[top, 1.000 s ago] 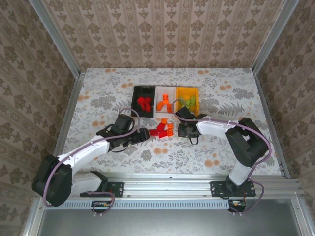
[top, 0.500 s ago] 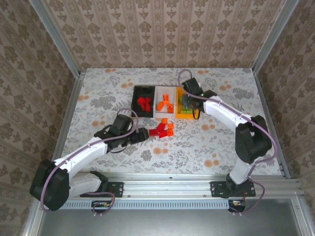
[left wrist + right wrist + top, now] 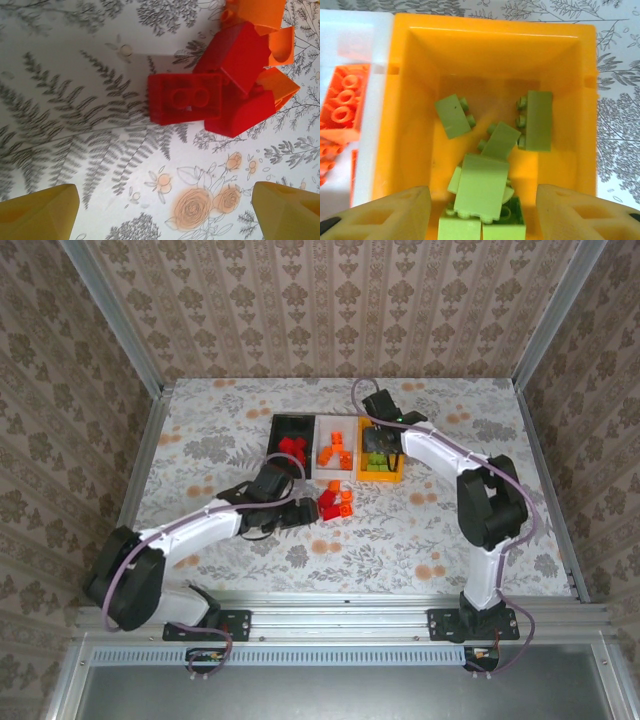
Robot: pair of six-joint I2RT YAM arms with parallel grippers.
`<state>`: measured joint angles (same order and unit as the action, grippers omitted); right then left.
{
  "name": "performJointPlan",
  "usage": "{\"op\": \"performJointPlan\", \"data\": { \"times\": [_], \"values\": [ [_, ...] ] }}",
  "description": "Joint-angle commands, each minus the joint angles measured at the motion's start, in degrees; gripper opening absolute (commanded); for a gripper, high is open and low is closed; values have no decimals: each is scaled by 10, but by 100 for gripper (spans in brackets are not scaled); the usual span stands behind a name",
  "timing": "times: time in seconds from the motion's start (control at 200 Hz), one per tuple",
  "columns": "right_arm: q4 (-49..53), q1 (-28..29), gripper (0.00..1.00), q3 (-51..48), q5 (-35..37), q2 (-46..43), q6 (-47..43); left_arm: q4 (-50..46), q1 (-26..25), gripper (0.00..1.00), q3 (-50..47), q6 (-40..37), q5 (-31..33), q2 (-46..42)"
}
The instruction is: Sort the legos into containers by color
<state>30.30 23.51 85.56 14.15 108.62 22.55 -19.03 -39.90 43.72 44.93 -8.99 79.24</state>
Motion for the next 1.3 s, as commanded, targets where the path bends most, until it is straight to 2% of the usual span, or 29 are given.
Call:
{"op": "performJointPlan", "data": {
  "times": [0.0, 0.23, 0.43, 0.785, 0.96, 1.105, 1.295],
  "values": [
    [-9, 5, 60, -44, -17, -95, 12, -2, -12, 90, 38, -20, 21, 48],
    [-33, 15, 60, -183, -50, -205, 44, 7, -18, 78, 77, -33, 37, 125],
    [-31, 15, 61, -245, -44, -250, 43, 35, -18, 77, 88, -43, 25, 157],
    [-42, 15, 61, -259, -49, -248, 49, 42, -25, 75, 127, -50, 16, 217],
    [-42, 15, 61, -261, -51, -249, 49, 41, -27, 65, 124, -49, 25, 220],
    [-40, 15, 61, -262, -54, -252, 51, 38, -32, 49, 121, -53, 34, 217],
    [-40, 16, 61, -260, -56, -256, 54, 28, -46, 45, 109, -58, 55, 205]
  ]
}}
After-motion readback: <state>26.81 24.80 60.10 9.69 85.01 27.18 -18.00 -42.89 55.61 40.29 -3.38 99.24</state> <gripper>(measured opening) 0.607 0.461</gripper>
